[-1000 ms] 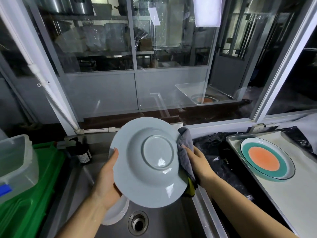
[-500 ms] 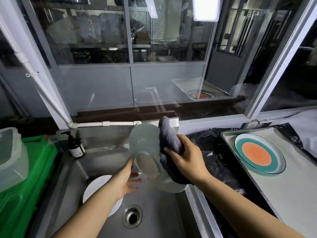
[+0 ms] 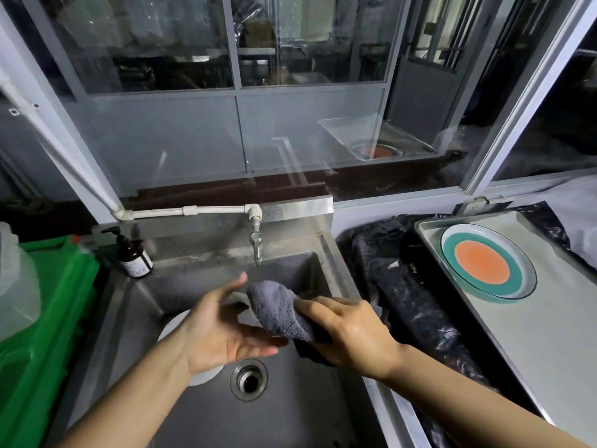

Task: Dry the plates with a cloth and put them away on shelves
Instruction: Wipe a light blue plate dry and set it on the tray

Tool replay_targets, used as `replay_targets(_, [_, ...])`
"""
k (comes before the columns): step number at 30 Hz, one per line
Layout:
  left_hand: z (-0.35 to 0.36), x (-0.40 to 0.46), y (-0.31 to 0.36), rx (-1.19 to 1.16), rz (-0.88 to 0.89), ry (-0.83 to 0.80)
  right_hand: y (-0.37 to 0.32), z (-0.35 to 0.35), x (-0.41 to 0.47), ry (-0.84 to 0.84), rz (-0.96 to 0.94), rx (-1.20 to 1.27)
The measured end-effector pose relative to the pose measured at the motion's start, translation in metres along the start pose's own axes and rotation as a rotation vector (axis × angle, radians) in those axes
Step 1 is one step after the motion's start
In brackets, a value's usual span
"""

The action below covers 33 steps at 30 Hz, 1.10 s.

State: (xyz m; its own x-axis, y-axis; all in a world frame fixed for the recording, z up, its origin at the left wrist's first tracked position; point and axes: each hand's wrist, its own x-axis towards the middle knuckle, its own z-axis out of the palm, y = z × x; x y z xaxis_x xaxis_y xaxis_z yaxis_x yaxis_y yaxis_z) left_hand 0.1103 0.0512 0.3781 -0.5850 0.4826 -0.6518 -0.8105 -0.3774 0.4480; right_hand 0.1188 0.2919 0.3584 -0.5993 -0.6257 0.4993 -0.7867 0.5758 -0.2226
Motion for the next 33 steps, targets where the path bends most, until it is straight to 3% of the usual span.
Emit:
replay_targets(9, [0.004,0.010,-0.022,-0.187,0.259,0.019,0.007,0.003,0.005,-0.155,-0.145,0.106])
replay_targets(11, [0.004,0.010,-0.022,-0.172,0.293,0.050,0.008,0.000,0.004,-0.192,-0.056,0.248])
replay_targets(15, [0.003,0.004,-0.020,-0.154,0.349,0.109,0.011,0.002,0.004,-0.222,0.313,0.557])
replay_targets(21, [-0.002,-0.002,-0.022,0.020,0.406,0.167,0.013,0.023,0.018,-0.310,0.569,0.518])
replay_targets(27, [-0.008,-0.010,-0.020,0.019,0.494,0.164,-0.005,0.037,0.013,-0.391,0.277,0.474])
replay_targets(33, [-0.002,-0.019,-0.018,0.094,0.489,0.150,0.000,0.043,0.055,-0.302,0.237,0.288])
